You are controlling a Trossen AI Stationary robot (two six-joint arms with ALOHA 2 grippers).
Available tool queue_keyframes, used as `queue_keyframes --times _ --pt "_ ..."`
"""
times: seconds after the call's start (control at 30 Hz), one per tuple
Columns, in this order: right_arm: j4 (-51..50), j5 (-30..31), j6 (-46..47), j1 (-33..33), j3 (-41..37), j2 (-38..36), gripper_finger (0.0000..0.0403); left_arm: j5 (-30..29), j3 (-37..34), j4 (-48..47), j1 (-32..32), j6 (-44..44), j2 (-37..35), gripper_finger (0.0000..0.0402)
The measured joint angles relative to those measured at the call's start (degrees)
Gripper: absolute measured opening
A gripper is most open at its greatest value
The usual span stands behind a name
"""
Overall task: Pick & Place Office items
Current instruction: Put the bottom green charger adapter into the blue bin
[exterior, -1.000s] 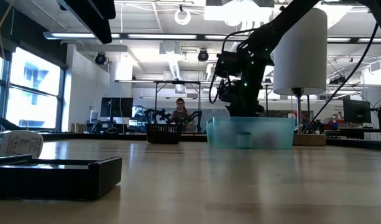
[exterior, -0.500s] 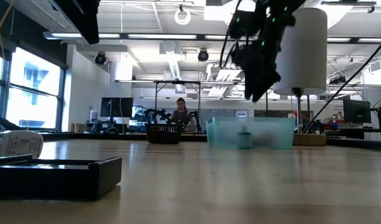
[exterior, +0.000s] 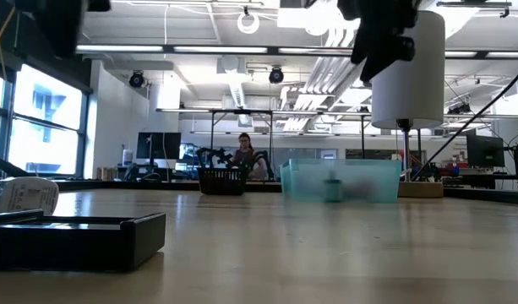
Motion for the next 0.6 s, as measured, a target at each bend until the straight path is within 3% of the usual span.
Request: queue_keyframes --times 0.13,0.33,0.6 --pt "1.7 2.2 5.4 8.3 0.0 1.2 0.0214 0.0 0.0 -2.0 -2.6 -3.0 0.0 0.0242" --pt "6.4 12.2 11.6 19.2 0.0 4.2 0.0214 -3.7 0.0 -2.4 -5.9 -2.6 0.0 0.0242" --pt "13.8 16.4 13.3 26.4 0.0 8.7 0.0214 -6.7 0.0 -3.8 -8.1 -4.4 0.0 0.0242"
